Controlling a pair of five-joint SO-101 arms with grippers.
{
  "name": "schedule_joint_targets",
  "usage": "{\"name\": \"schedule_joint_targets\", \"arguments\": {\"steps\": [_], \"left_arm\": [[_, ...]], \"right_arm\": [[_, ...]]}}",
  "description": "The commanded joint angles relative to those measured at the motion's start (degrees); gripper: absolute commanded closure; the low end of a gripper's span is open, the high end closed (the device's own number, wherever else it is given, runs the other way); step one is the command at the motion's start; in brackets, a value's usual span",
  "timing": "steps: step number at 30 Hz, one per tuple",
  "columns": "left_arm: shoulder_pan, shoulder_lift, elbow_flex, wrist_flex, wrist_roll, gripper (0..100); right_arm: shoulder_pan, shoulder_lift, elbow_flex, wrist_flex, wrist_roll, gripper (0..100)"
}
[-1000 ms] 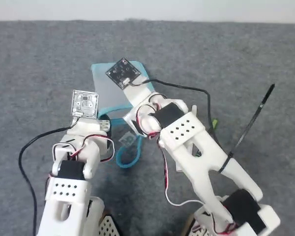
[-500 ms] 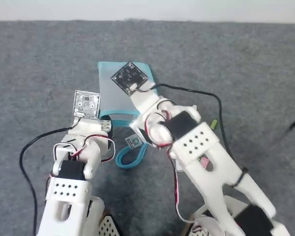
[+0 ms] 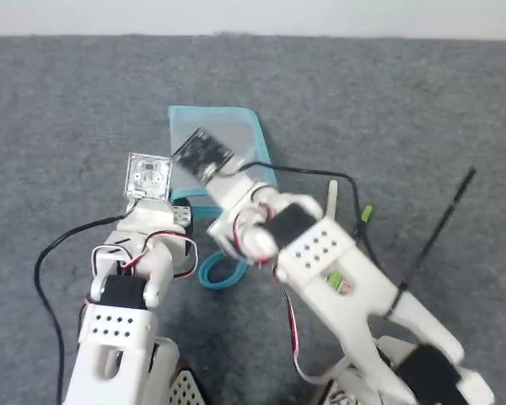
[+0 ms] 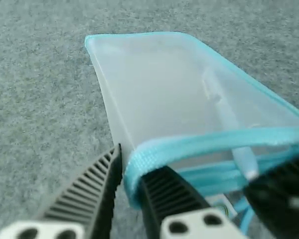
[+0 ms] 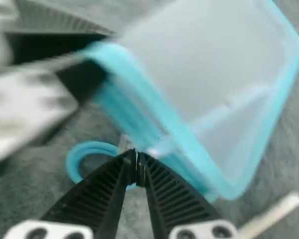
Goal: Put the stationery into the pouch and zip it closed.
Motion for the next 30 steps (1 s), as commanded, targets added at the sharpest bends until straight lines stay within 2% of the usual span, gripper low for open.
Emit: {"name": "schedule_joint_targets", "arguments": {"steps": [1, 9, 19, 23, 30], "left_arm": [[0.6, -0.4, -1.0, -2.3, 0.9, 99], [0.6, -0.1, -1.0, -2.4, 0.9, 99], [0.6, -0.4, -1.0, -2.4, 1.0, 99], [-1.2, -0.4, -1.0, -2.5, 1.1, 99], [-2.3, -0.4, -1.0, -2.5, 1.1, 99]], "right_arm": [[4.8, 3.4, -4.2, -2.5, 0.3, 99.1], [9.6, 3.3, -9.1, 0.7, 0.2, 99.1], [10.9, -11.4, -8.9, 18.1, 0.7, 99.0], [17.5, -13.8, -1.8, 23.2, 0.2, 99.0], [27.8, -13.8, 15.9, 16.9, 1.5, 98.9]]}}
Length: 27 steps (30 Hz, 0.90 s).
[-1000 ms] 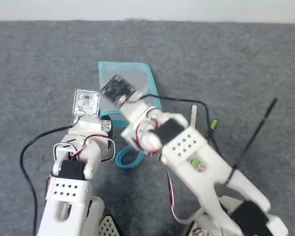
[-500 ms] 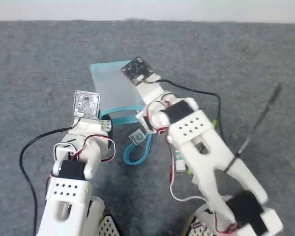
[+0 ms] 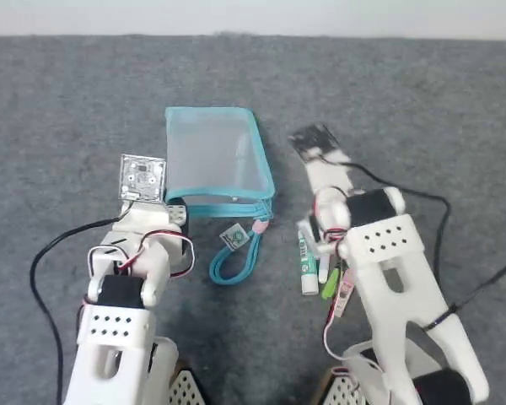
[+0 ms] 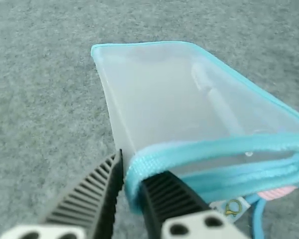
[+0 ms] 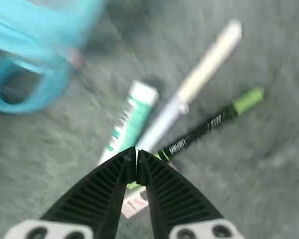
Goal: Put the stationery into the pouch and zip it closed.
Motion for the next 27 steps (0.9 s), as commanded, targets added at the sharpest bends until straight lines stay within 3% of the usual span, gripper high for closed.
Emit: {"name": "schedule_joint_targets", "arguments": {"steps": [1, 12, 15, 20, 27], "left_arm": [[-0.6, -0.4, -1.1, -2.4, 1.1, 99], [-0.4, -0.3, -1.1, -2.4, 1.1, 99], [-0.3, -0.4, -1.1, -2.4, 1.1, 99], [-0.3, -0.4, -1.1, -2.4, 1.1, 99], [-0.4, -0.4, -1.1, -2.4, 1.1, 99]], "right_arm": [[4.3, -2.6, 6.1, -3.6, 2.5, 98.9], [11.3, -2.5, 15.2, -5.6, 9.4, 98.6], [10.9, -2.4, 15.6, -5.6, 9.2, 92.0], [7.4, -2.4, 15.8, -5.8, 4.6, 80.1], [0.7, 3.6, 15.8, -9.5, 4.1, 79.4]]}}
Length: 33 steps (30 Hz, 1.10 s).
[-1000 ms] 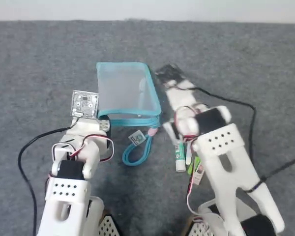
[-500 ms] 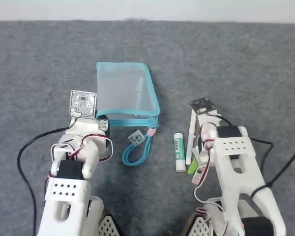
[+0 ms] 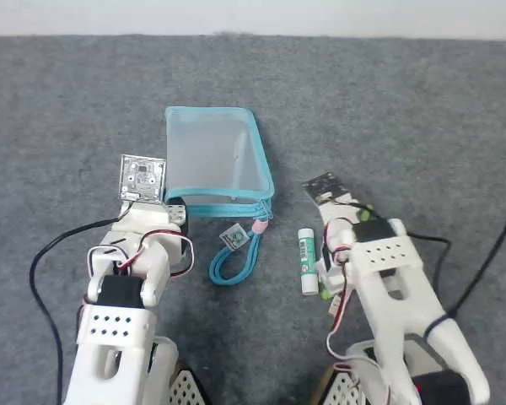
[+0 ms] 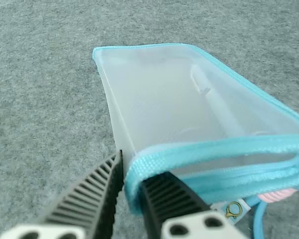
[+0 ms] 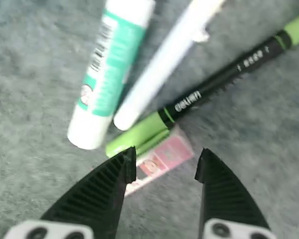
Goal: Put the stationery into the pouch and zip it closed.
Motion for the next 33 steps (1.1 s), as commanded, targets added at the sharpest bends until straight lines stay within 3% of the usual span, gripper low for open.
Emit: {"name": "schedule_joint_targets", "arguments": {"steps": [1, 7, 11, 23, 33], "left_arm": [[-0.4, -0.4, -1.1, -2.1, 1.1, 99], [-0.4, -0.4, -1.1, -2.1, 1.1, 99], [-0.2, 0.1, -1.0, -3.6, 1.1, 99], [-0.4, 0.1, -1.0, -3.6, 1.1, 99], [-0.4, -0.4, 0.0, -3.6, 1.0, 99]], "right_arm": [[-1.4, 5.1, -0.5, -2.7, -0.9, 79.4], [3.8, 12.7, -1.9, -4.3, -1.1, 83.2], [5.9, 13.0, -2.0, -4.5, -1.1, 90.6], [9.6, 13.0, -2.2, -5.5, -0.9, 97.4], [15.3, 13.7, -19.9, -4.9, 2.3, 99.2]]}}
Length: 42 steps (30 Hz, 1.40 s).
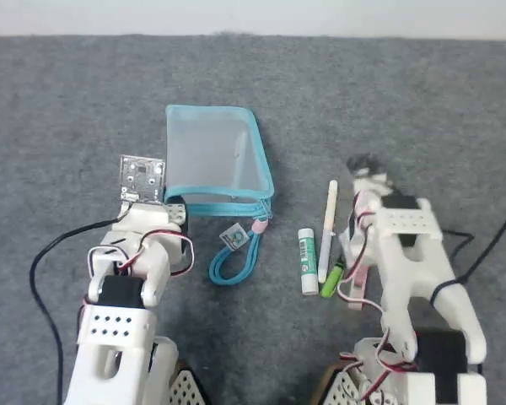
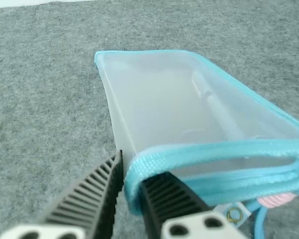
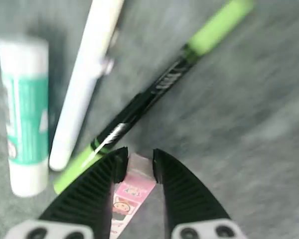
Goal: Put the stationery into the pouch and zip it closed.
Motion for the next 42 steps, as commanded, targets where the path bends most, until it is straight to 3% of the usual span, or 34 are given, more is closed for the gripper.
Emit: {"name": "schedule_joint_targets", "arguments": {"steps": [1, 8, 16, 23, 33, 42], "left_arm": [[-0.4, -0.4, -0.6, -2.1, 1.0, 99], [-0.4, -0.4, -0.5, -2.0, 1.0, 99], [-0.4, -0.4, -0.5, -2.0, 0.9, 99], [-0.4, -0.4, -0.5, -2.1, 0.9, 99], [-0.4, -0.4, -0.5, -2.0, 0.9, 99], [-0.4, -0.4, -0.3, -1.9, 1.0, 99]], "right_arm": [[2.2, -0.7, -10.5, -0.2, 2.2, 99.2], [5.1, 10.8, -25.3, -0.2, 11.8, 98.4], [7.1, 20.0, -28.5, -2.2, 12.1, 76.8], [6.8, 12.7, -20.0, 0.5, 6.6, 76.8], [9.3, 6.7, -1.6, -8.7, 4.9, 77.2], [9.5, 5.8, -1.1, -10.2, 4.8, 95.4]]}}
